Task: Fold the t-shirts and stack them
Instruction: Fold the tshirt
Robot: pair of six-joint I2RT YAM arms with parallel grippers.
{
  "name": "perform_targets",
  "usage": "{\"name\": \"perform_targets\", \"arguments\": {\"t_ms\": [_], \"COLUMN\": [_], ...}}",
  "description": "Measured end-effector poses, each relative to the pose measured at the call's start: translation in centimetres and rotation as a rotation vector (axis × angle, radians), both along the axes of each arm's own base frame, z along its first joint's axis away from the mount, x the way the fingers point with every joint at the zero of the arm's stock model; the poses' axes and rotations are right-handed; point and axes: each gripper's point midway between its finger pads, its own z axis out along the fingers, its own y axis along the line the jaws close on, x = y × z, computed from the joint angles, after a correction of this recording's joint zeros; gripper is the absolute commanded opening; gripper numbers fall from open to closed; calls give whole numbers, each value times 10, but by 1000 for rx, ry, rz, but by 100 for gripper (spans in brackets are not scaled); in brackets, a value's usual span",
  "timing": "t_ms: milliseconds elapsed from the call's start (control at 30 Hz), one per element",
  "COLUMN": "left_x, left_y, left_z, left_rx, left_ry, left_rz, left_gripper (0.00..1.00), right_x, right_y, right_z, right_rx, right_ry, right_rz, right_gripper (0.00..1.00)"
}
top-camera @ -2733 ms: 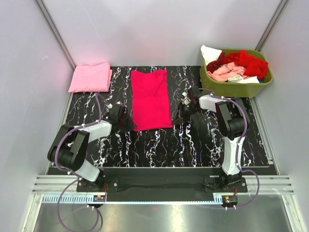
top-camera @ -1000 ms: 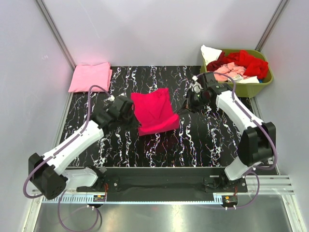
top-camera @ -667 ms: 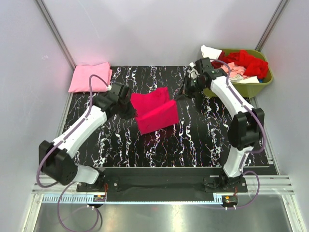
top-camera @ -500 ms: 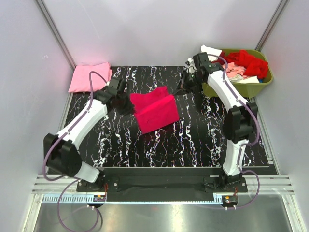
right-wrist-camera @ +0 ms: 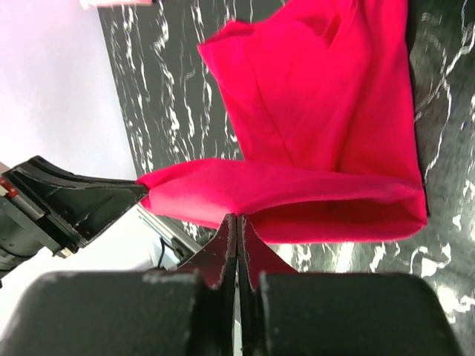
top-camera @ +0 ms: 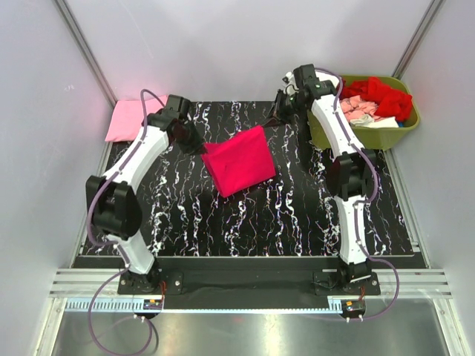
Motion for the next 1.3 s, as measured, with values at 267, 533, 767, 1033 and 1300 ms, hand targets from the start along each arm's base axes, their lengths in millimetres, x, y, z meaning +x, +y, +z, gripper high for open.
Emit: {"name": "perform_targets", "arguments": {"t_ms": [267, 533, 767, 1033, 1300], "left_x": [35, 73, 130, 167, 123], "left_y": [8, 22, 41, 79, 66], "left_z": [-15, -41, -74, -108, -74], "left_rx": [-6, -16, -30, -68, -60], "left_ry": [22, 58, 50, 68, 8], "left_rz": [2, 15, 22, 99, 63], "left_gripper": [11, 12, 46, 66, 64], "right_x": [26, 65, 111, 132, 59], "right_y": [3, 17, 29, 19, -19], "right_z": [-6, -30, -59, -88, -91], "right_rx": [57, 203, 324, 328, 114], "right_ry": [5, 12, -21, -74, -21], "right_rz": [-28, -62, -126, -157, -213], "right_gripper": [0, 0, 90, 100, 100]}}
